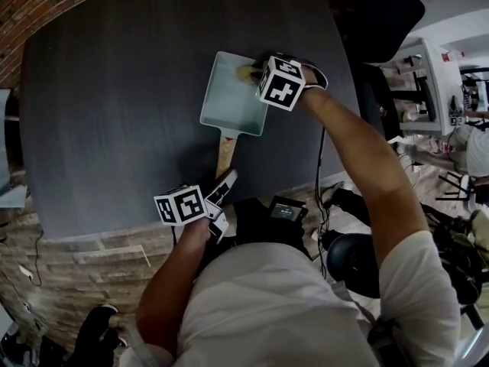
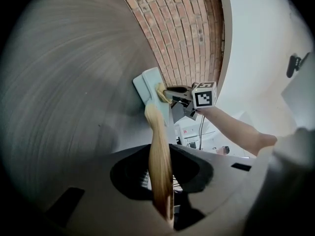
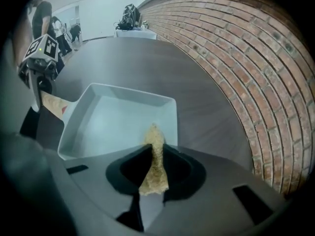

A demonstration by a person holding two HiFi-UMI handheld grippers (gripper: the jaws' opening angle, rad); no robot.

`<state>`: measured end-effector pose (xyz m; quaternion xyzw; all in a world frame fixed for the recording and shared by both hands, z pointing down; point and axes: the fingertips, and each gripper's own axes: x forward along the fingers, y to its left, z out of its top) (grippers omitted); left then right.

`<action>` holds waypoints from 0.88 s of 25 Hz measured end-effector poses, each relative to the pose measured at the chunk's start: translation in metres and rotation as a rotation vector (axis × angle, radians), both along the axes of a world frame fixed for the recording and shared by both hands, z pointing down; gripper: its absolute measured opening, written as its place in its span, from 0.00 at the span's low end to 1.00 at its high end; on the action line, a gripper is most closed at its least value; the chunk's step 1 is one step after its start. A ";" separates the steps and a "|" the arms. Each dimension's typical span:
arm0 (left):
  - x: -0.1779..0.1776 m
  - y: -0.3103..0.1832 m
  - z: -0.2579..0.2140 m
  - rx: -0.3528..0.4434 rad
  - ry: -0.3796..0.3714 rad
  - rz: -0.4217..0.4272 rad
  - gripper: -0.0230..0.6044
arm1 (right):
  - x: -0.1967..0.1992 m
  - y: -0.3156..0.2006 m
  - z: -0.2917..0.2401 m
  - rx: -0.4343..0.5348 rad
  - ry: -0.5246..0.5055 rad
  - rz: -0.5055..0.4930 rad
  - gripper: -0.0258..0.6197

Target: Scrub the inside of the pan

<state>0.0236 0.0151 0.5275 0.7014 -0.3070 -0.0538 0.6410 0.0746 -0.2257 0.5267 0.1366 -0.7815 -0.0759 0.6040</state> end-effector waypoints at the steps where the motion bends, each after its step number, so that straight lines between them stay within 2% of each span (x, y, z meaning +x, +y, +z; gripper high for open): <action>1: 0.000 0.000 0.000 0.000 -0.001 0.000 0.19 | 0.000 0.003 0.000 -0.005 0.000 -0.001 0.16; 22: -0.004 -0.004 0.001 0.008 -0.015 0.003 0.19 | -0.016 0.078 0.013 -0.173 -0.060 0.084 0.16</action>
